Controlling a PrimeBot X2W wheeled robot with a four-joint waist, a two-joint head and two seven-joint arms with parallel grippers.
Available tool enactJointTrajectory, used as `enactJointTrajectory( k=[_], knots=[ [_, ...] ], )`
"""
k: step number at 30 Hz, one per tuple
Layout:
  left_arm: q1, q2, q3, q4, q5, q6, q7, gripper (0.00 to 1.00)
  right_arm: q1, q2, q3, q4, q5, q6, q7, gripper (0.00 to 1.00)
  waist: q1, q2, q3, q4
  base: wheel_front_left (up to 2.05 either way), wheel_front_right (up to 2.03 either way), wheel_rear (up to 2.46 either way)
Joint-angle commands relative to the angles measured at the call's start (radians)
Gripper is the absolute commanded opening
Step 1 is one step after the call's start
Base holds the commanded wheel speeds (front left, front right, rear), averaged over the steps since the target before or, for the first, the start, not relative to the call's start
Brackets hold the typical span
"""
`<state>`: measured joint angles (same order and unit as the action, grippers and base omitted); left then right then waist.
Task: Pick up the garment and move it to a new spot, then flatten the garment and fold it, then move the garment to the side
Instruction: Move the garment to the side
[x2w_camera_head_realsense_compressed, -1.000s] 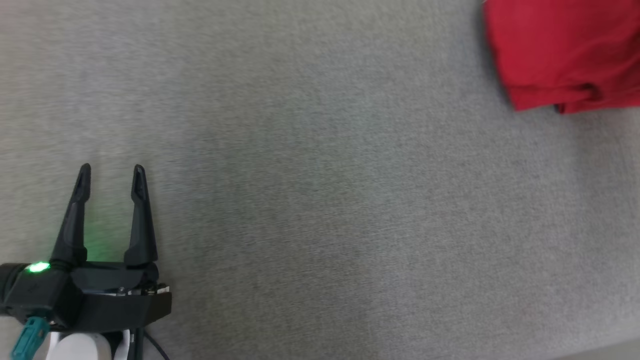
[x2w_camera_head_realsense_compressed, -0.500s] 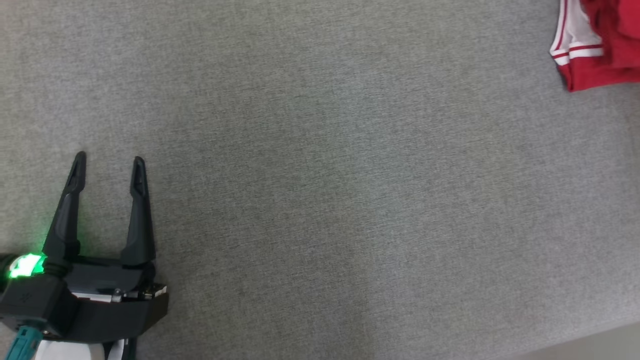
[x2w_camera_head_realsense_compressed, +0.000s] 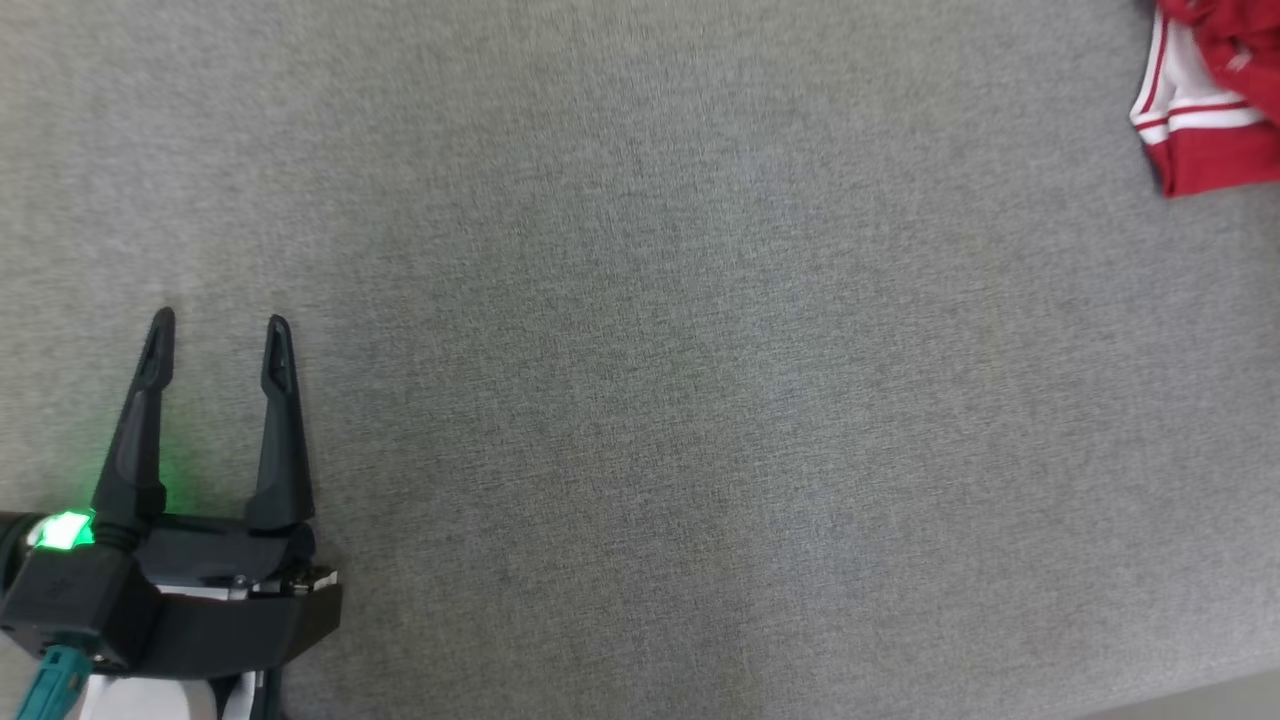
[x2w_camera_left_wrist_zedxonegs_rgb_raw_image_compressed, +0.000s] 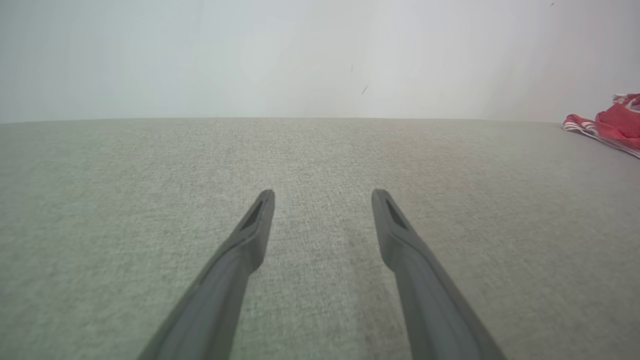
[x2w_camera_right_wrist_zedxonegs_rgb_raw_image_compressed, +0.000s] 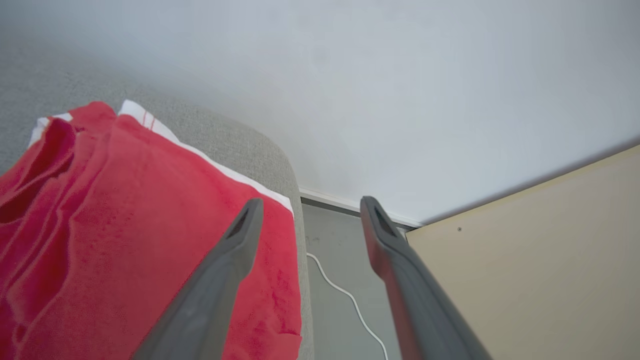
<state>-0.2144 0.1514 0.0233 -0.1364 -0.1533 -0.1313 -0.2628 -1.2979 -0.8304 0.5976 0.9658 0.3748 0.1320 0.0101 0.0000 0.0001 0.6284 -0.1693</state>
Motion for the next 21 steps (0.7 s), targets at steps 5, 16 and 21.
enactJointTrajectory(
  k=[5, 16, 21],
  knots=[
    [0.02, -0.015, 0.006, 0.02, -0.001, 0.002, -0.002, 1.0, 0.006, 0.096, -0.086, 0.033, 0.024, -0.003, -0.106, 1.0, 0.0, -0.0001, -0.096, 0.017, 0.0, 0.0, 0.0],
    [0.127, -0.051, 0.039, 0.093, -0.007, 0.002, -0.002, 1.0, 0.221, 0.313, -0.188, -0.067, 0.045, -0.003, -0.271, 1.0, 0.0, -0.0001, -0.34, 0.073, 0.0, 0.0, 0.0],
    [0.169, -0.064, 0.046, 0.119, -0.007, 0.002, -0.002, 1.0, 0.371, 0.376, -0.252, -0.168, 0.013, -0.003, -0.275, 1.0, 0.0, -0.0001, -0.426, 0.106, 0.0, 0.0, 0.0]
  ],
)
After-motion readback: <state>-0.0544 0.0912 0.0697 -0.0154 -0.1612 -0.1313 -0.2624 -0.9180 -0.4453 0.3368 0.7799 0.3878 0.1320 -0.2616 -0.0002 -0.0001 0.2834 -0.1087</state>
